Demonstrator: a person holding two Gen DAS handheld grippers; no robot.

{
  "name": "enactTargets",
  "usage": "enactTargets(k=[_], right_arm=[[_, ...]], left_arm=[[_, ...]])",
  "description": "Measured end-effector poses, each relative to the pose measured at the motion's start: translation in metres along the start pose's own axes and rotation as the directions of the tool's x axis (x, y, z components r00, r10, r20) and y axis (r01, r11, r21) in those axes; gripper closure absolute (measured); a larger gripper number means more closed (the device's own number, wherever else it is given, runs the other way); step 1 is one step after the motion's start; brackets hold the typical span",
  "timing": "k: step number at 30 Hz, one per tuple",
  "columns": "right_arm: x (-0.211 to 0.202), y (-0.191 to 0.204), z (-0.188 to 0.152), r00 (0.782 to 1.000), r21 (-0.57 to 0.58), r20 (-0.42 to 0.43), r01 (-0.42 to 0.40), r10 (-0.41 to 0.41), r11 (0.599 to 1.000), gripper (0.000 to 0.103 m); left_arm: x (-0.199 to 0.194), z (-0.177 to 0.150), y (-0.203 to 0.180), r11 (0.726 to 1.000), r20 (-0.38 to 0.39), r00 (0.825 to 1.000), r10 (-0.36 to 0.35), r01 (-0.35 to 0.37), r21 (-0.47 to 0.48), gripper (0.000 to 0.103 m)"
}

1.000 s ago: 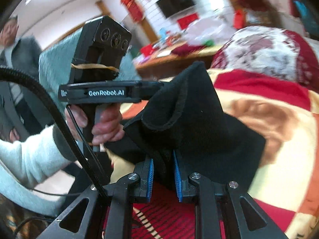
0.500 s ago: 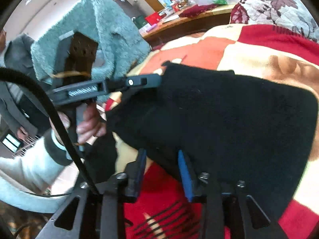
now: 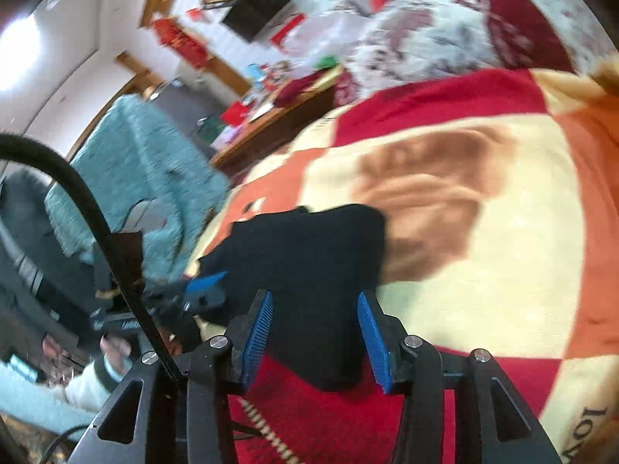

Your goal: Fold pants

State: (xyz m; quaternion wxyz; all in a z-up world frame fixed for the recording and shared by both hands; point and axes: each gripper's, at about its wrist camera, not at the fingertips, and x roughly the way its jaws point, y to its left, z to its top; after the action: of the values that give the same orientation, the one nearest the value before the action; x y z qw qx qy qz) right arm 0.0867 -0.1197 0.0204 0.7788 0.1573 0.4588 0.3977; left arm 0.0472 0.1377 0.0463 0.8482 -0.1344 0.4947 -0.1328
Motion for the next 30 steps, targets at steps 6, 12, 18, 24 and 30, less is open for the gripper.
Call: enactTargets(k=[6,12,18,24,30], right_arm=[[0.02,-0.025,0.01,1.0,0.051,-0.027,0.009,-0.008,0.999,0.054],[0.041,-0.04,0.02,0.996,0.119,-0.013,-0.09,0.092,0.989,0.064],[0.028,-0.016,0.023,1.0,0.018,-0.001,-0.012,0.012,1.0,0.074],[0.052,-0.019,0.017,0.987,-0.026,-0.044,0.157,-0.158,0.987,0.074],[0.041,-0.022,0.015,0.987,-0.018,-0.021,0.162,-0.162,0.987,0.068]], left_arm=[[0.009,0.0,-0.003,0.999,0.027,0.999,0.038,-0.037,-0.022,0.045],[0.01,-0.001,0.002,0.996,0.049,0.997,0.054,-0.051,-0.067,0.068],[-0.003,-0.006,0.019,0.983,0.051,0.998,0.026,-0.016,-0.185,0.09],[0.007,-0.014,0.003,0.987,0.061,0.99,0.126,-0.119,-0.106,0.09],[0.0,-0.017,-0.002,0.983,0.07,0.984,0.165,-0.158,-0.094,0.09]])
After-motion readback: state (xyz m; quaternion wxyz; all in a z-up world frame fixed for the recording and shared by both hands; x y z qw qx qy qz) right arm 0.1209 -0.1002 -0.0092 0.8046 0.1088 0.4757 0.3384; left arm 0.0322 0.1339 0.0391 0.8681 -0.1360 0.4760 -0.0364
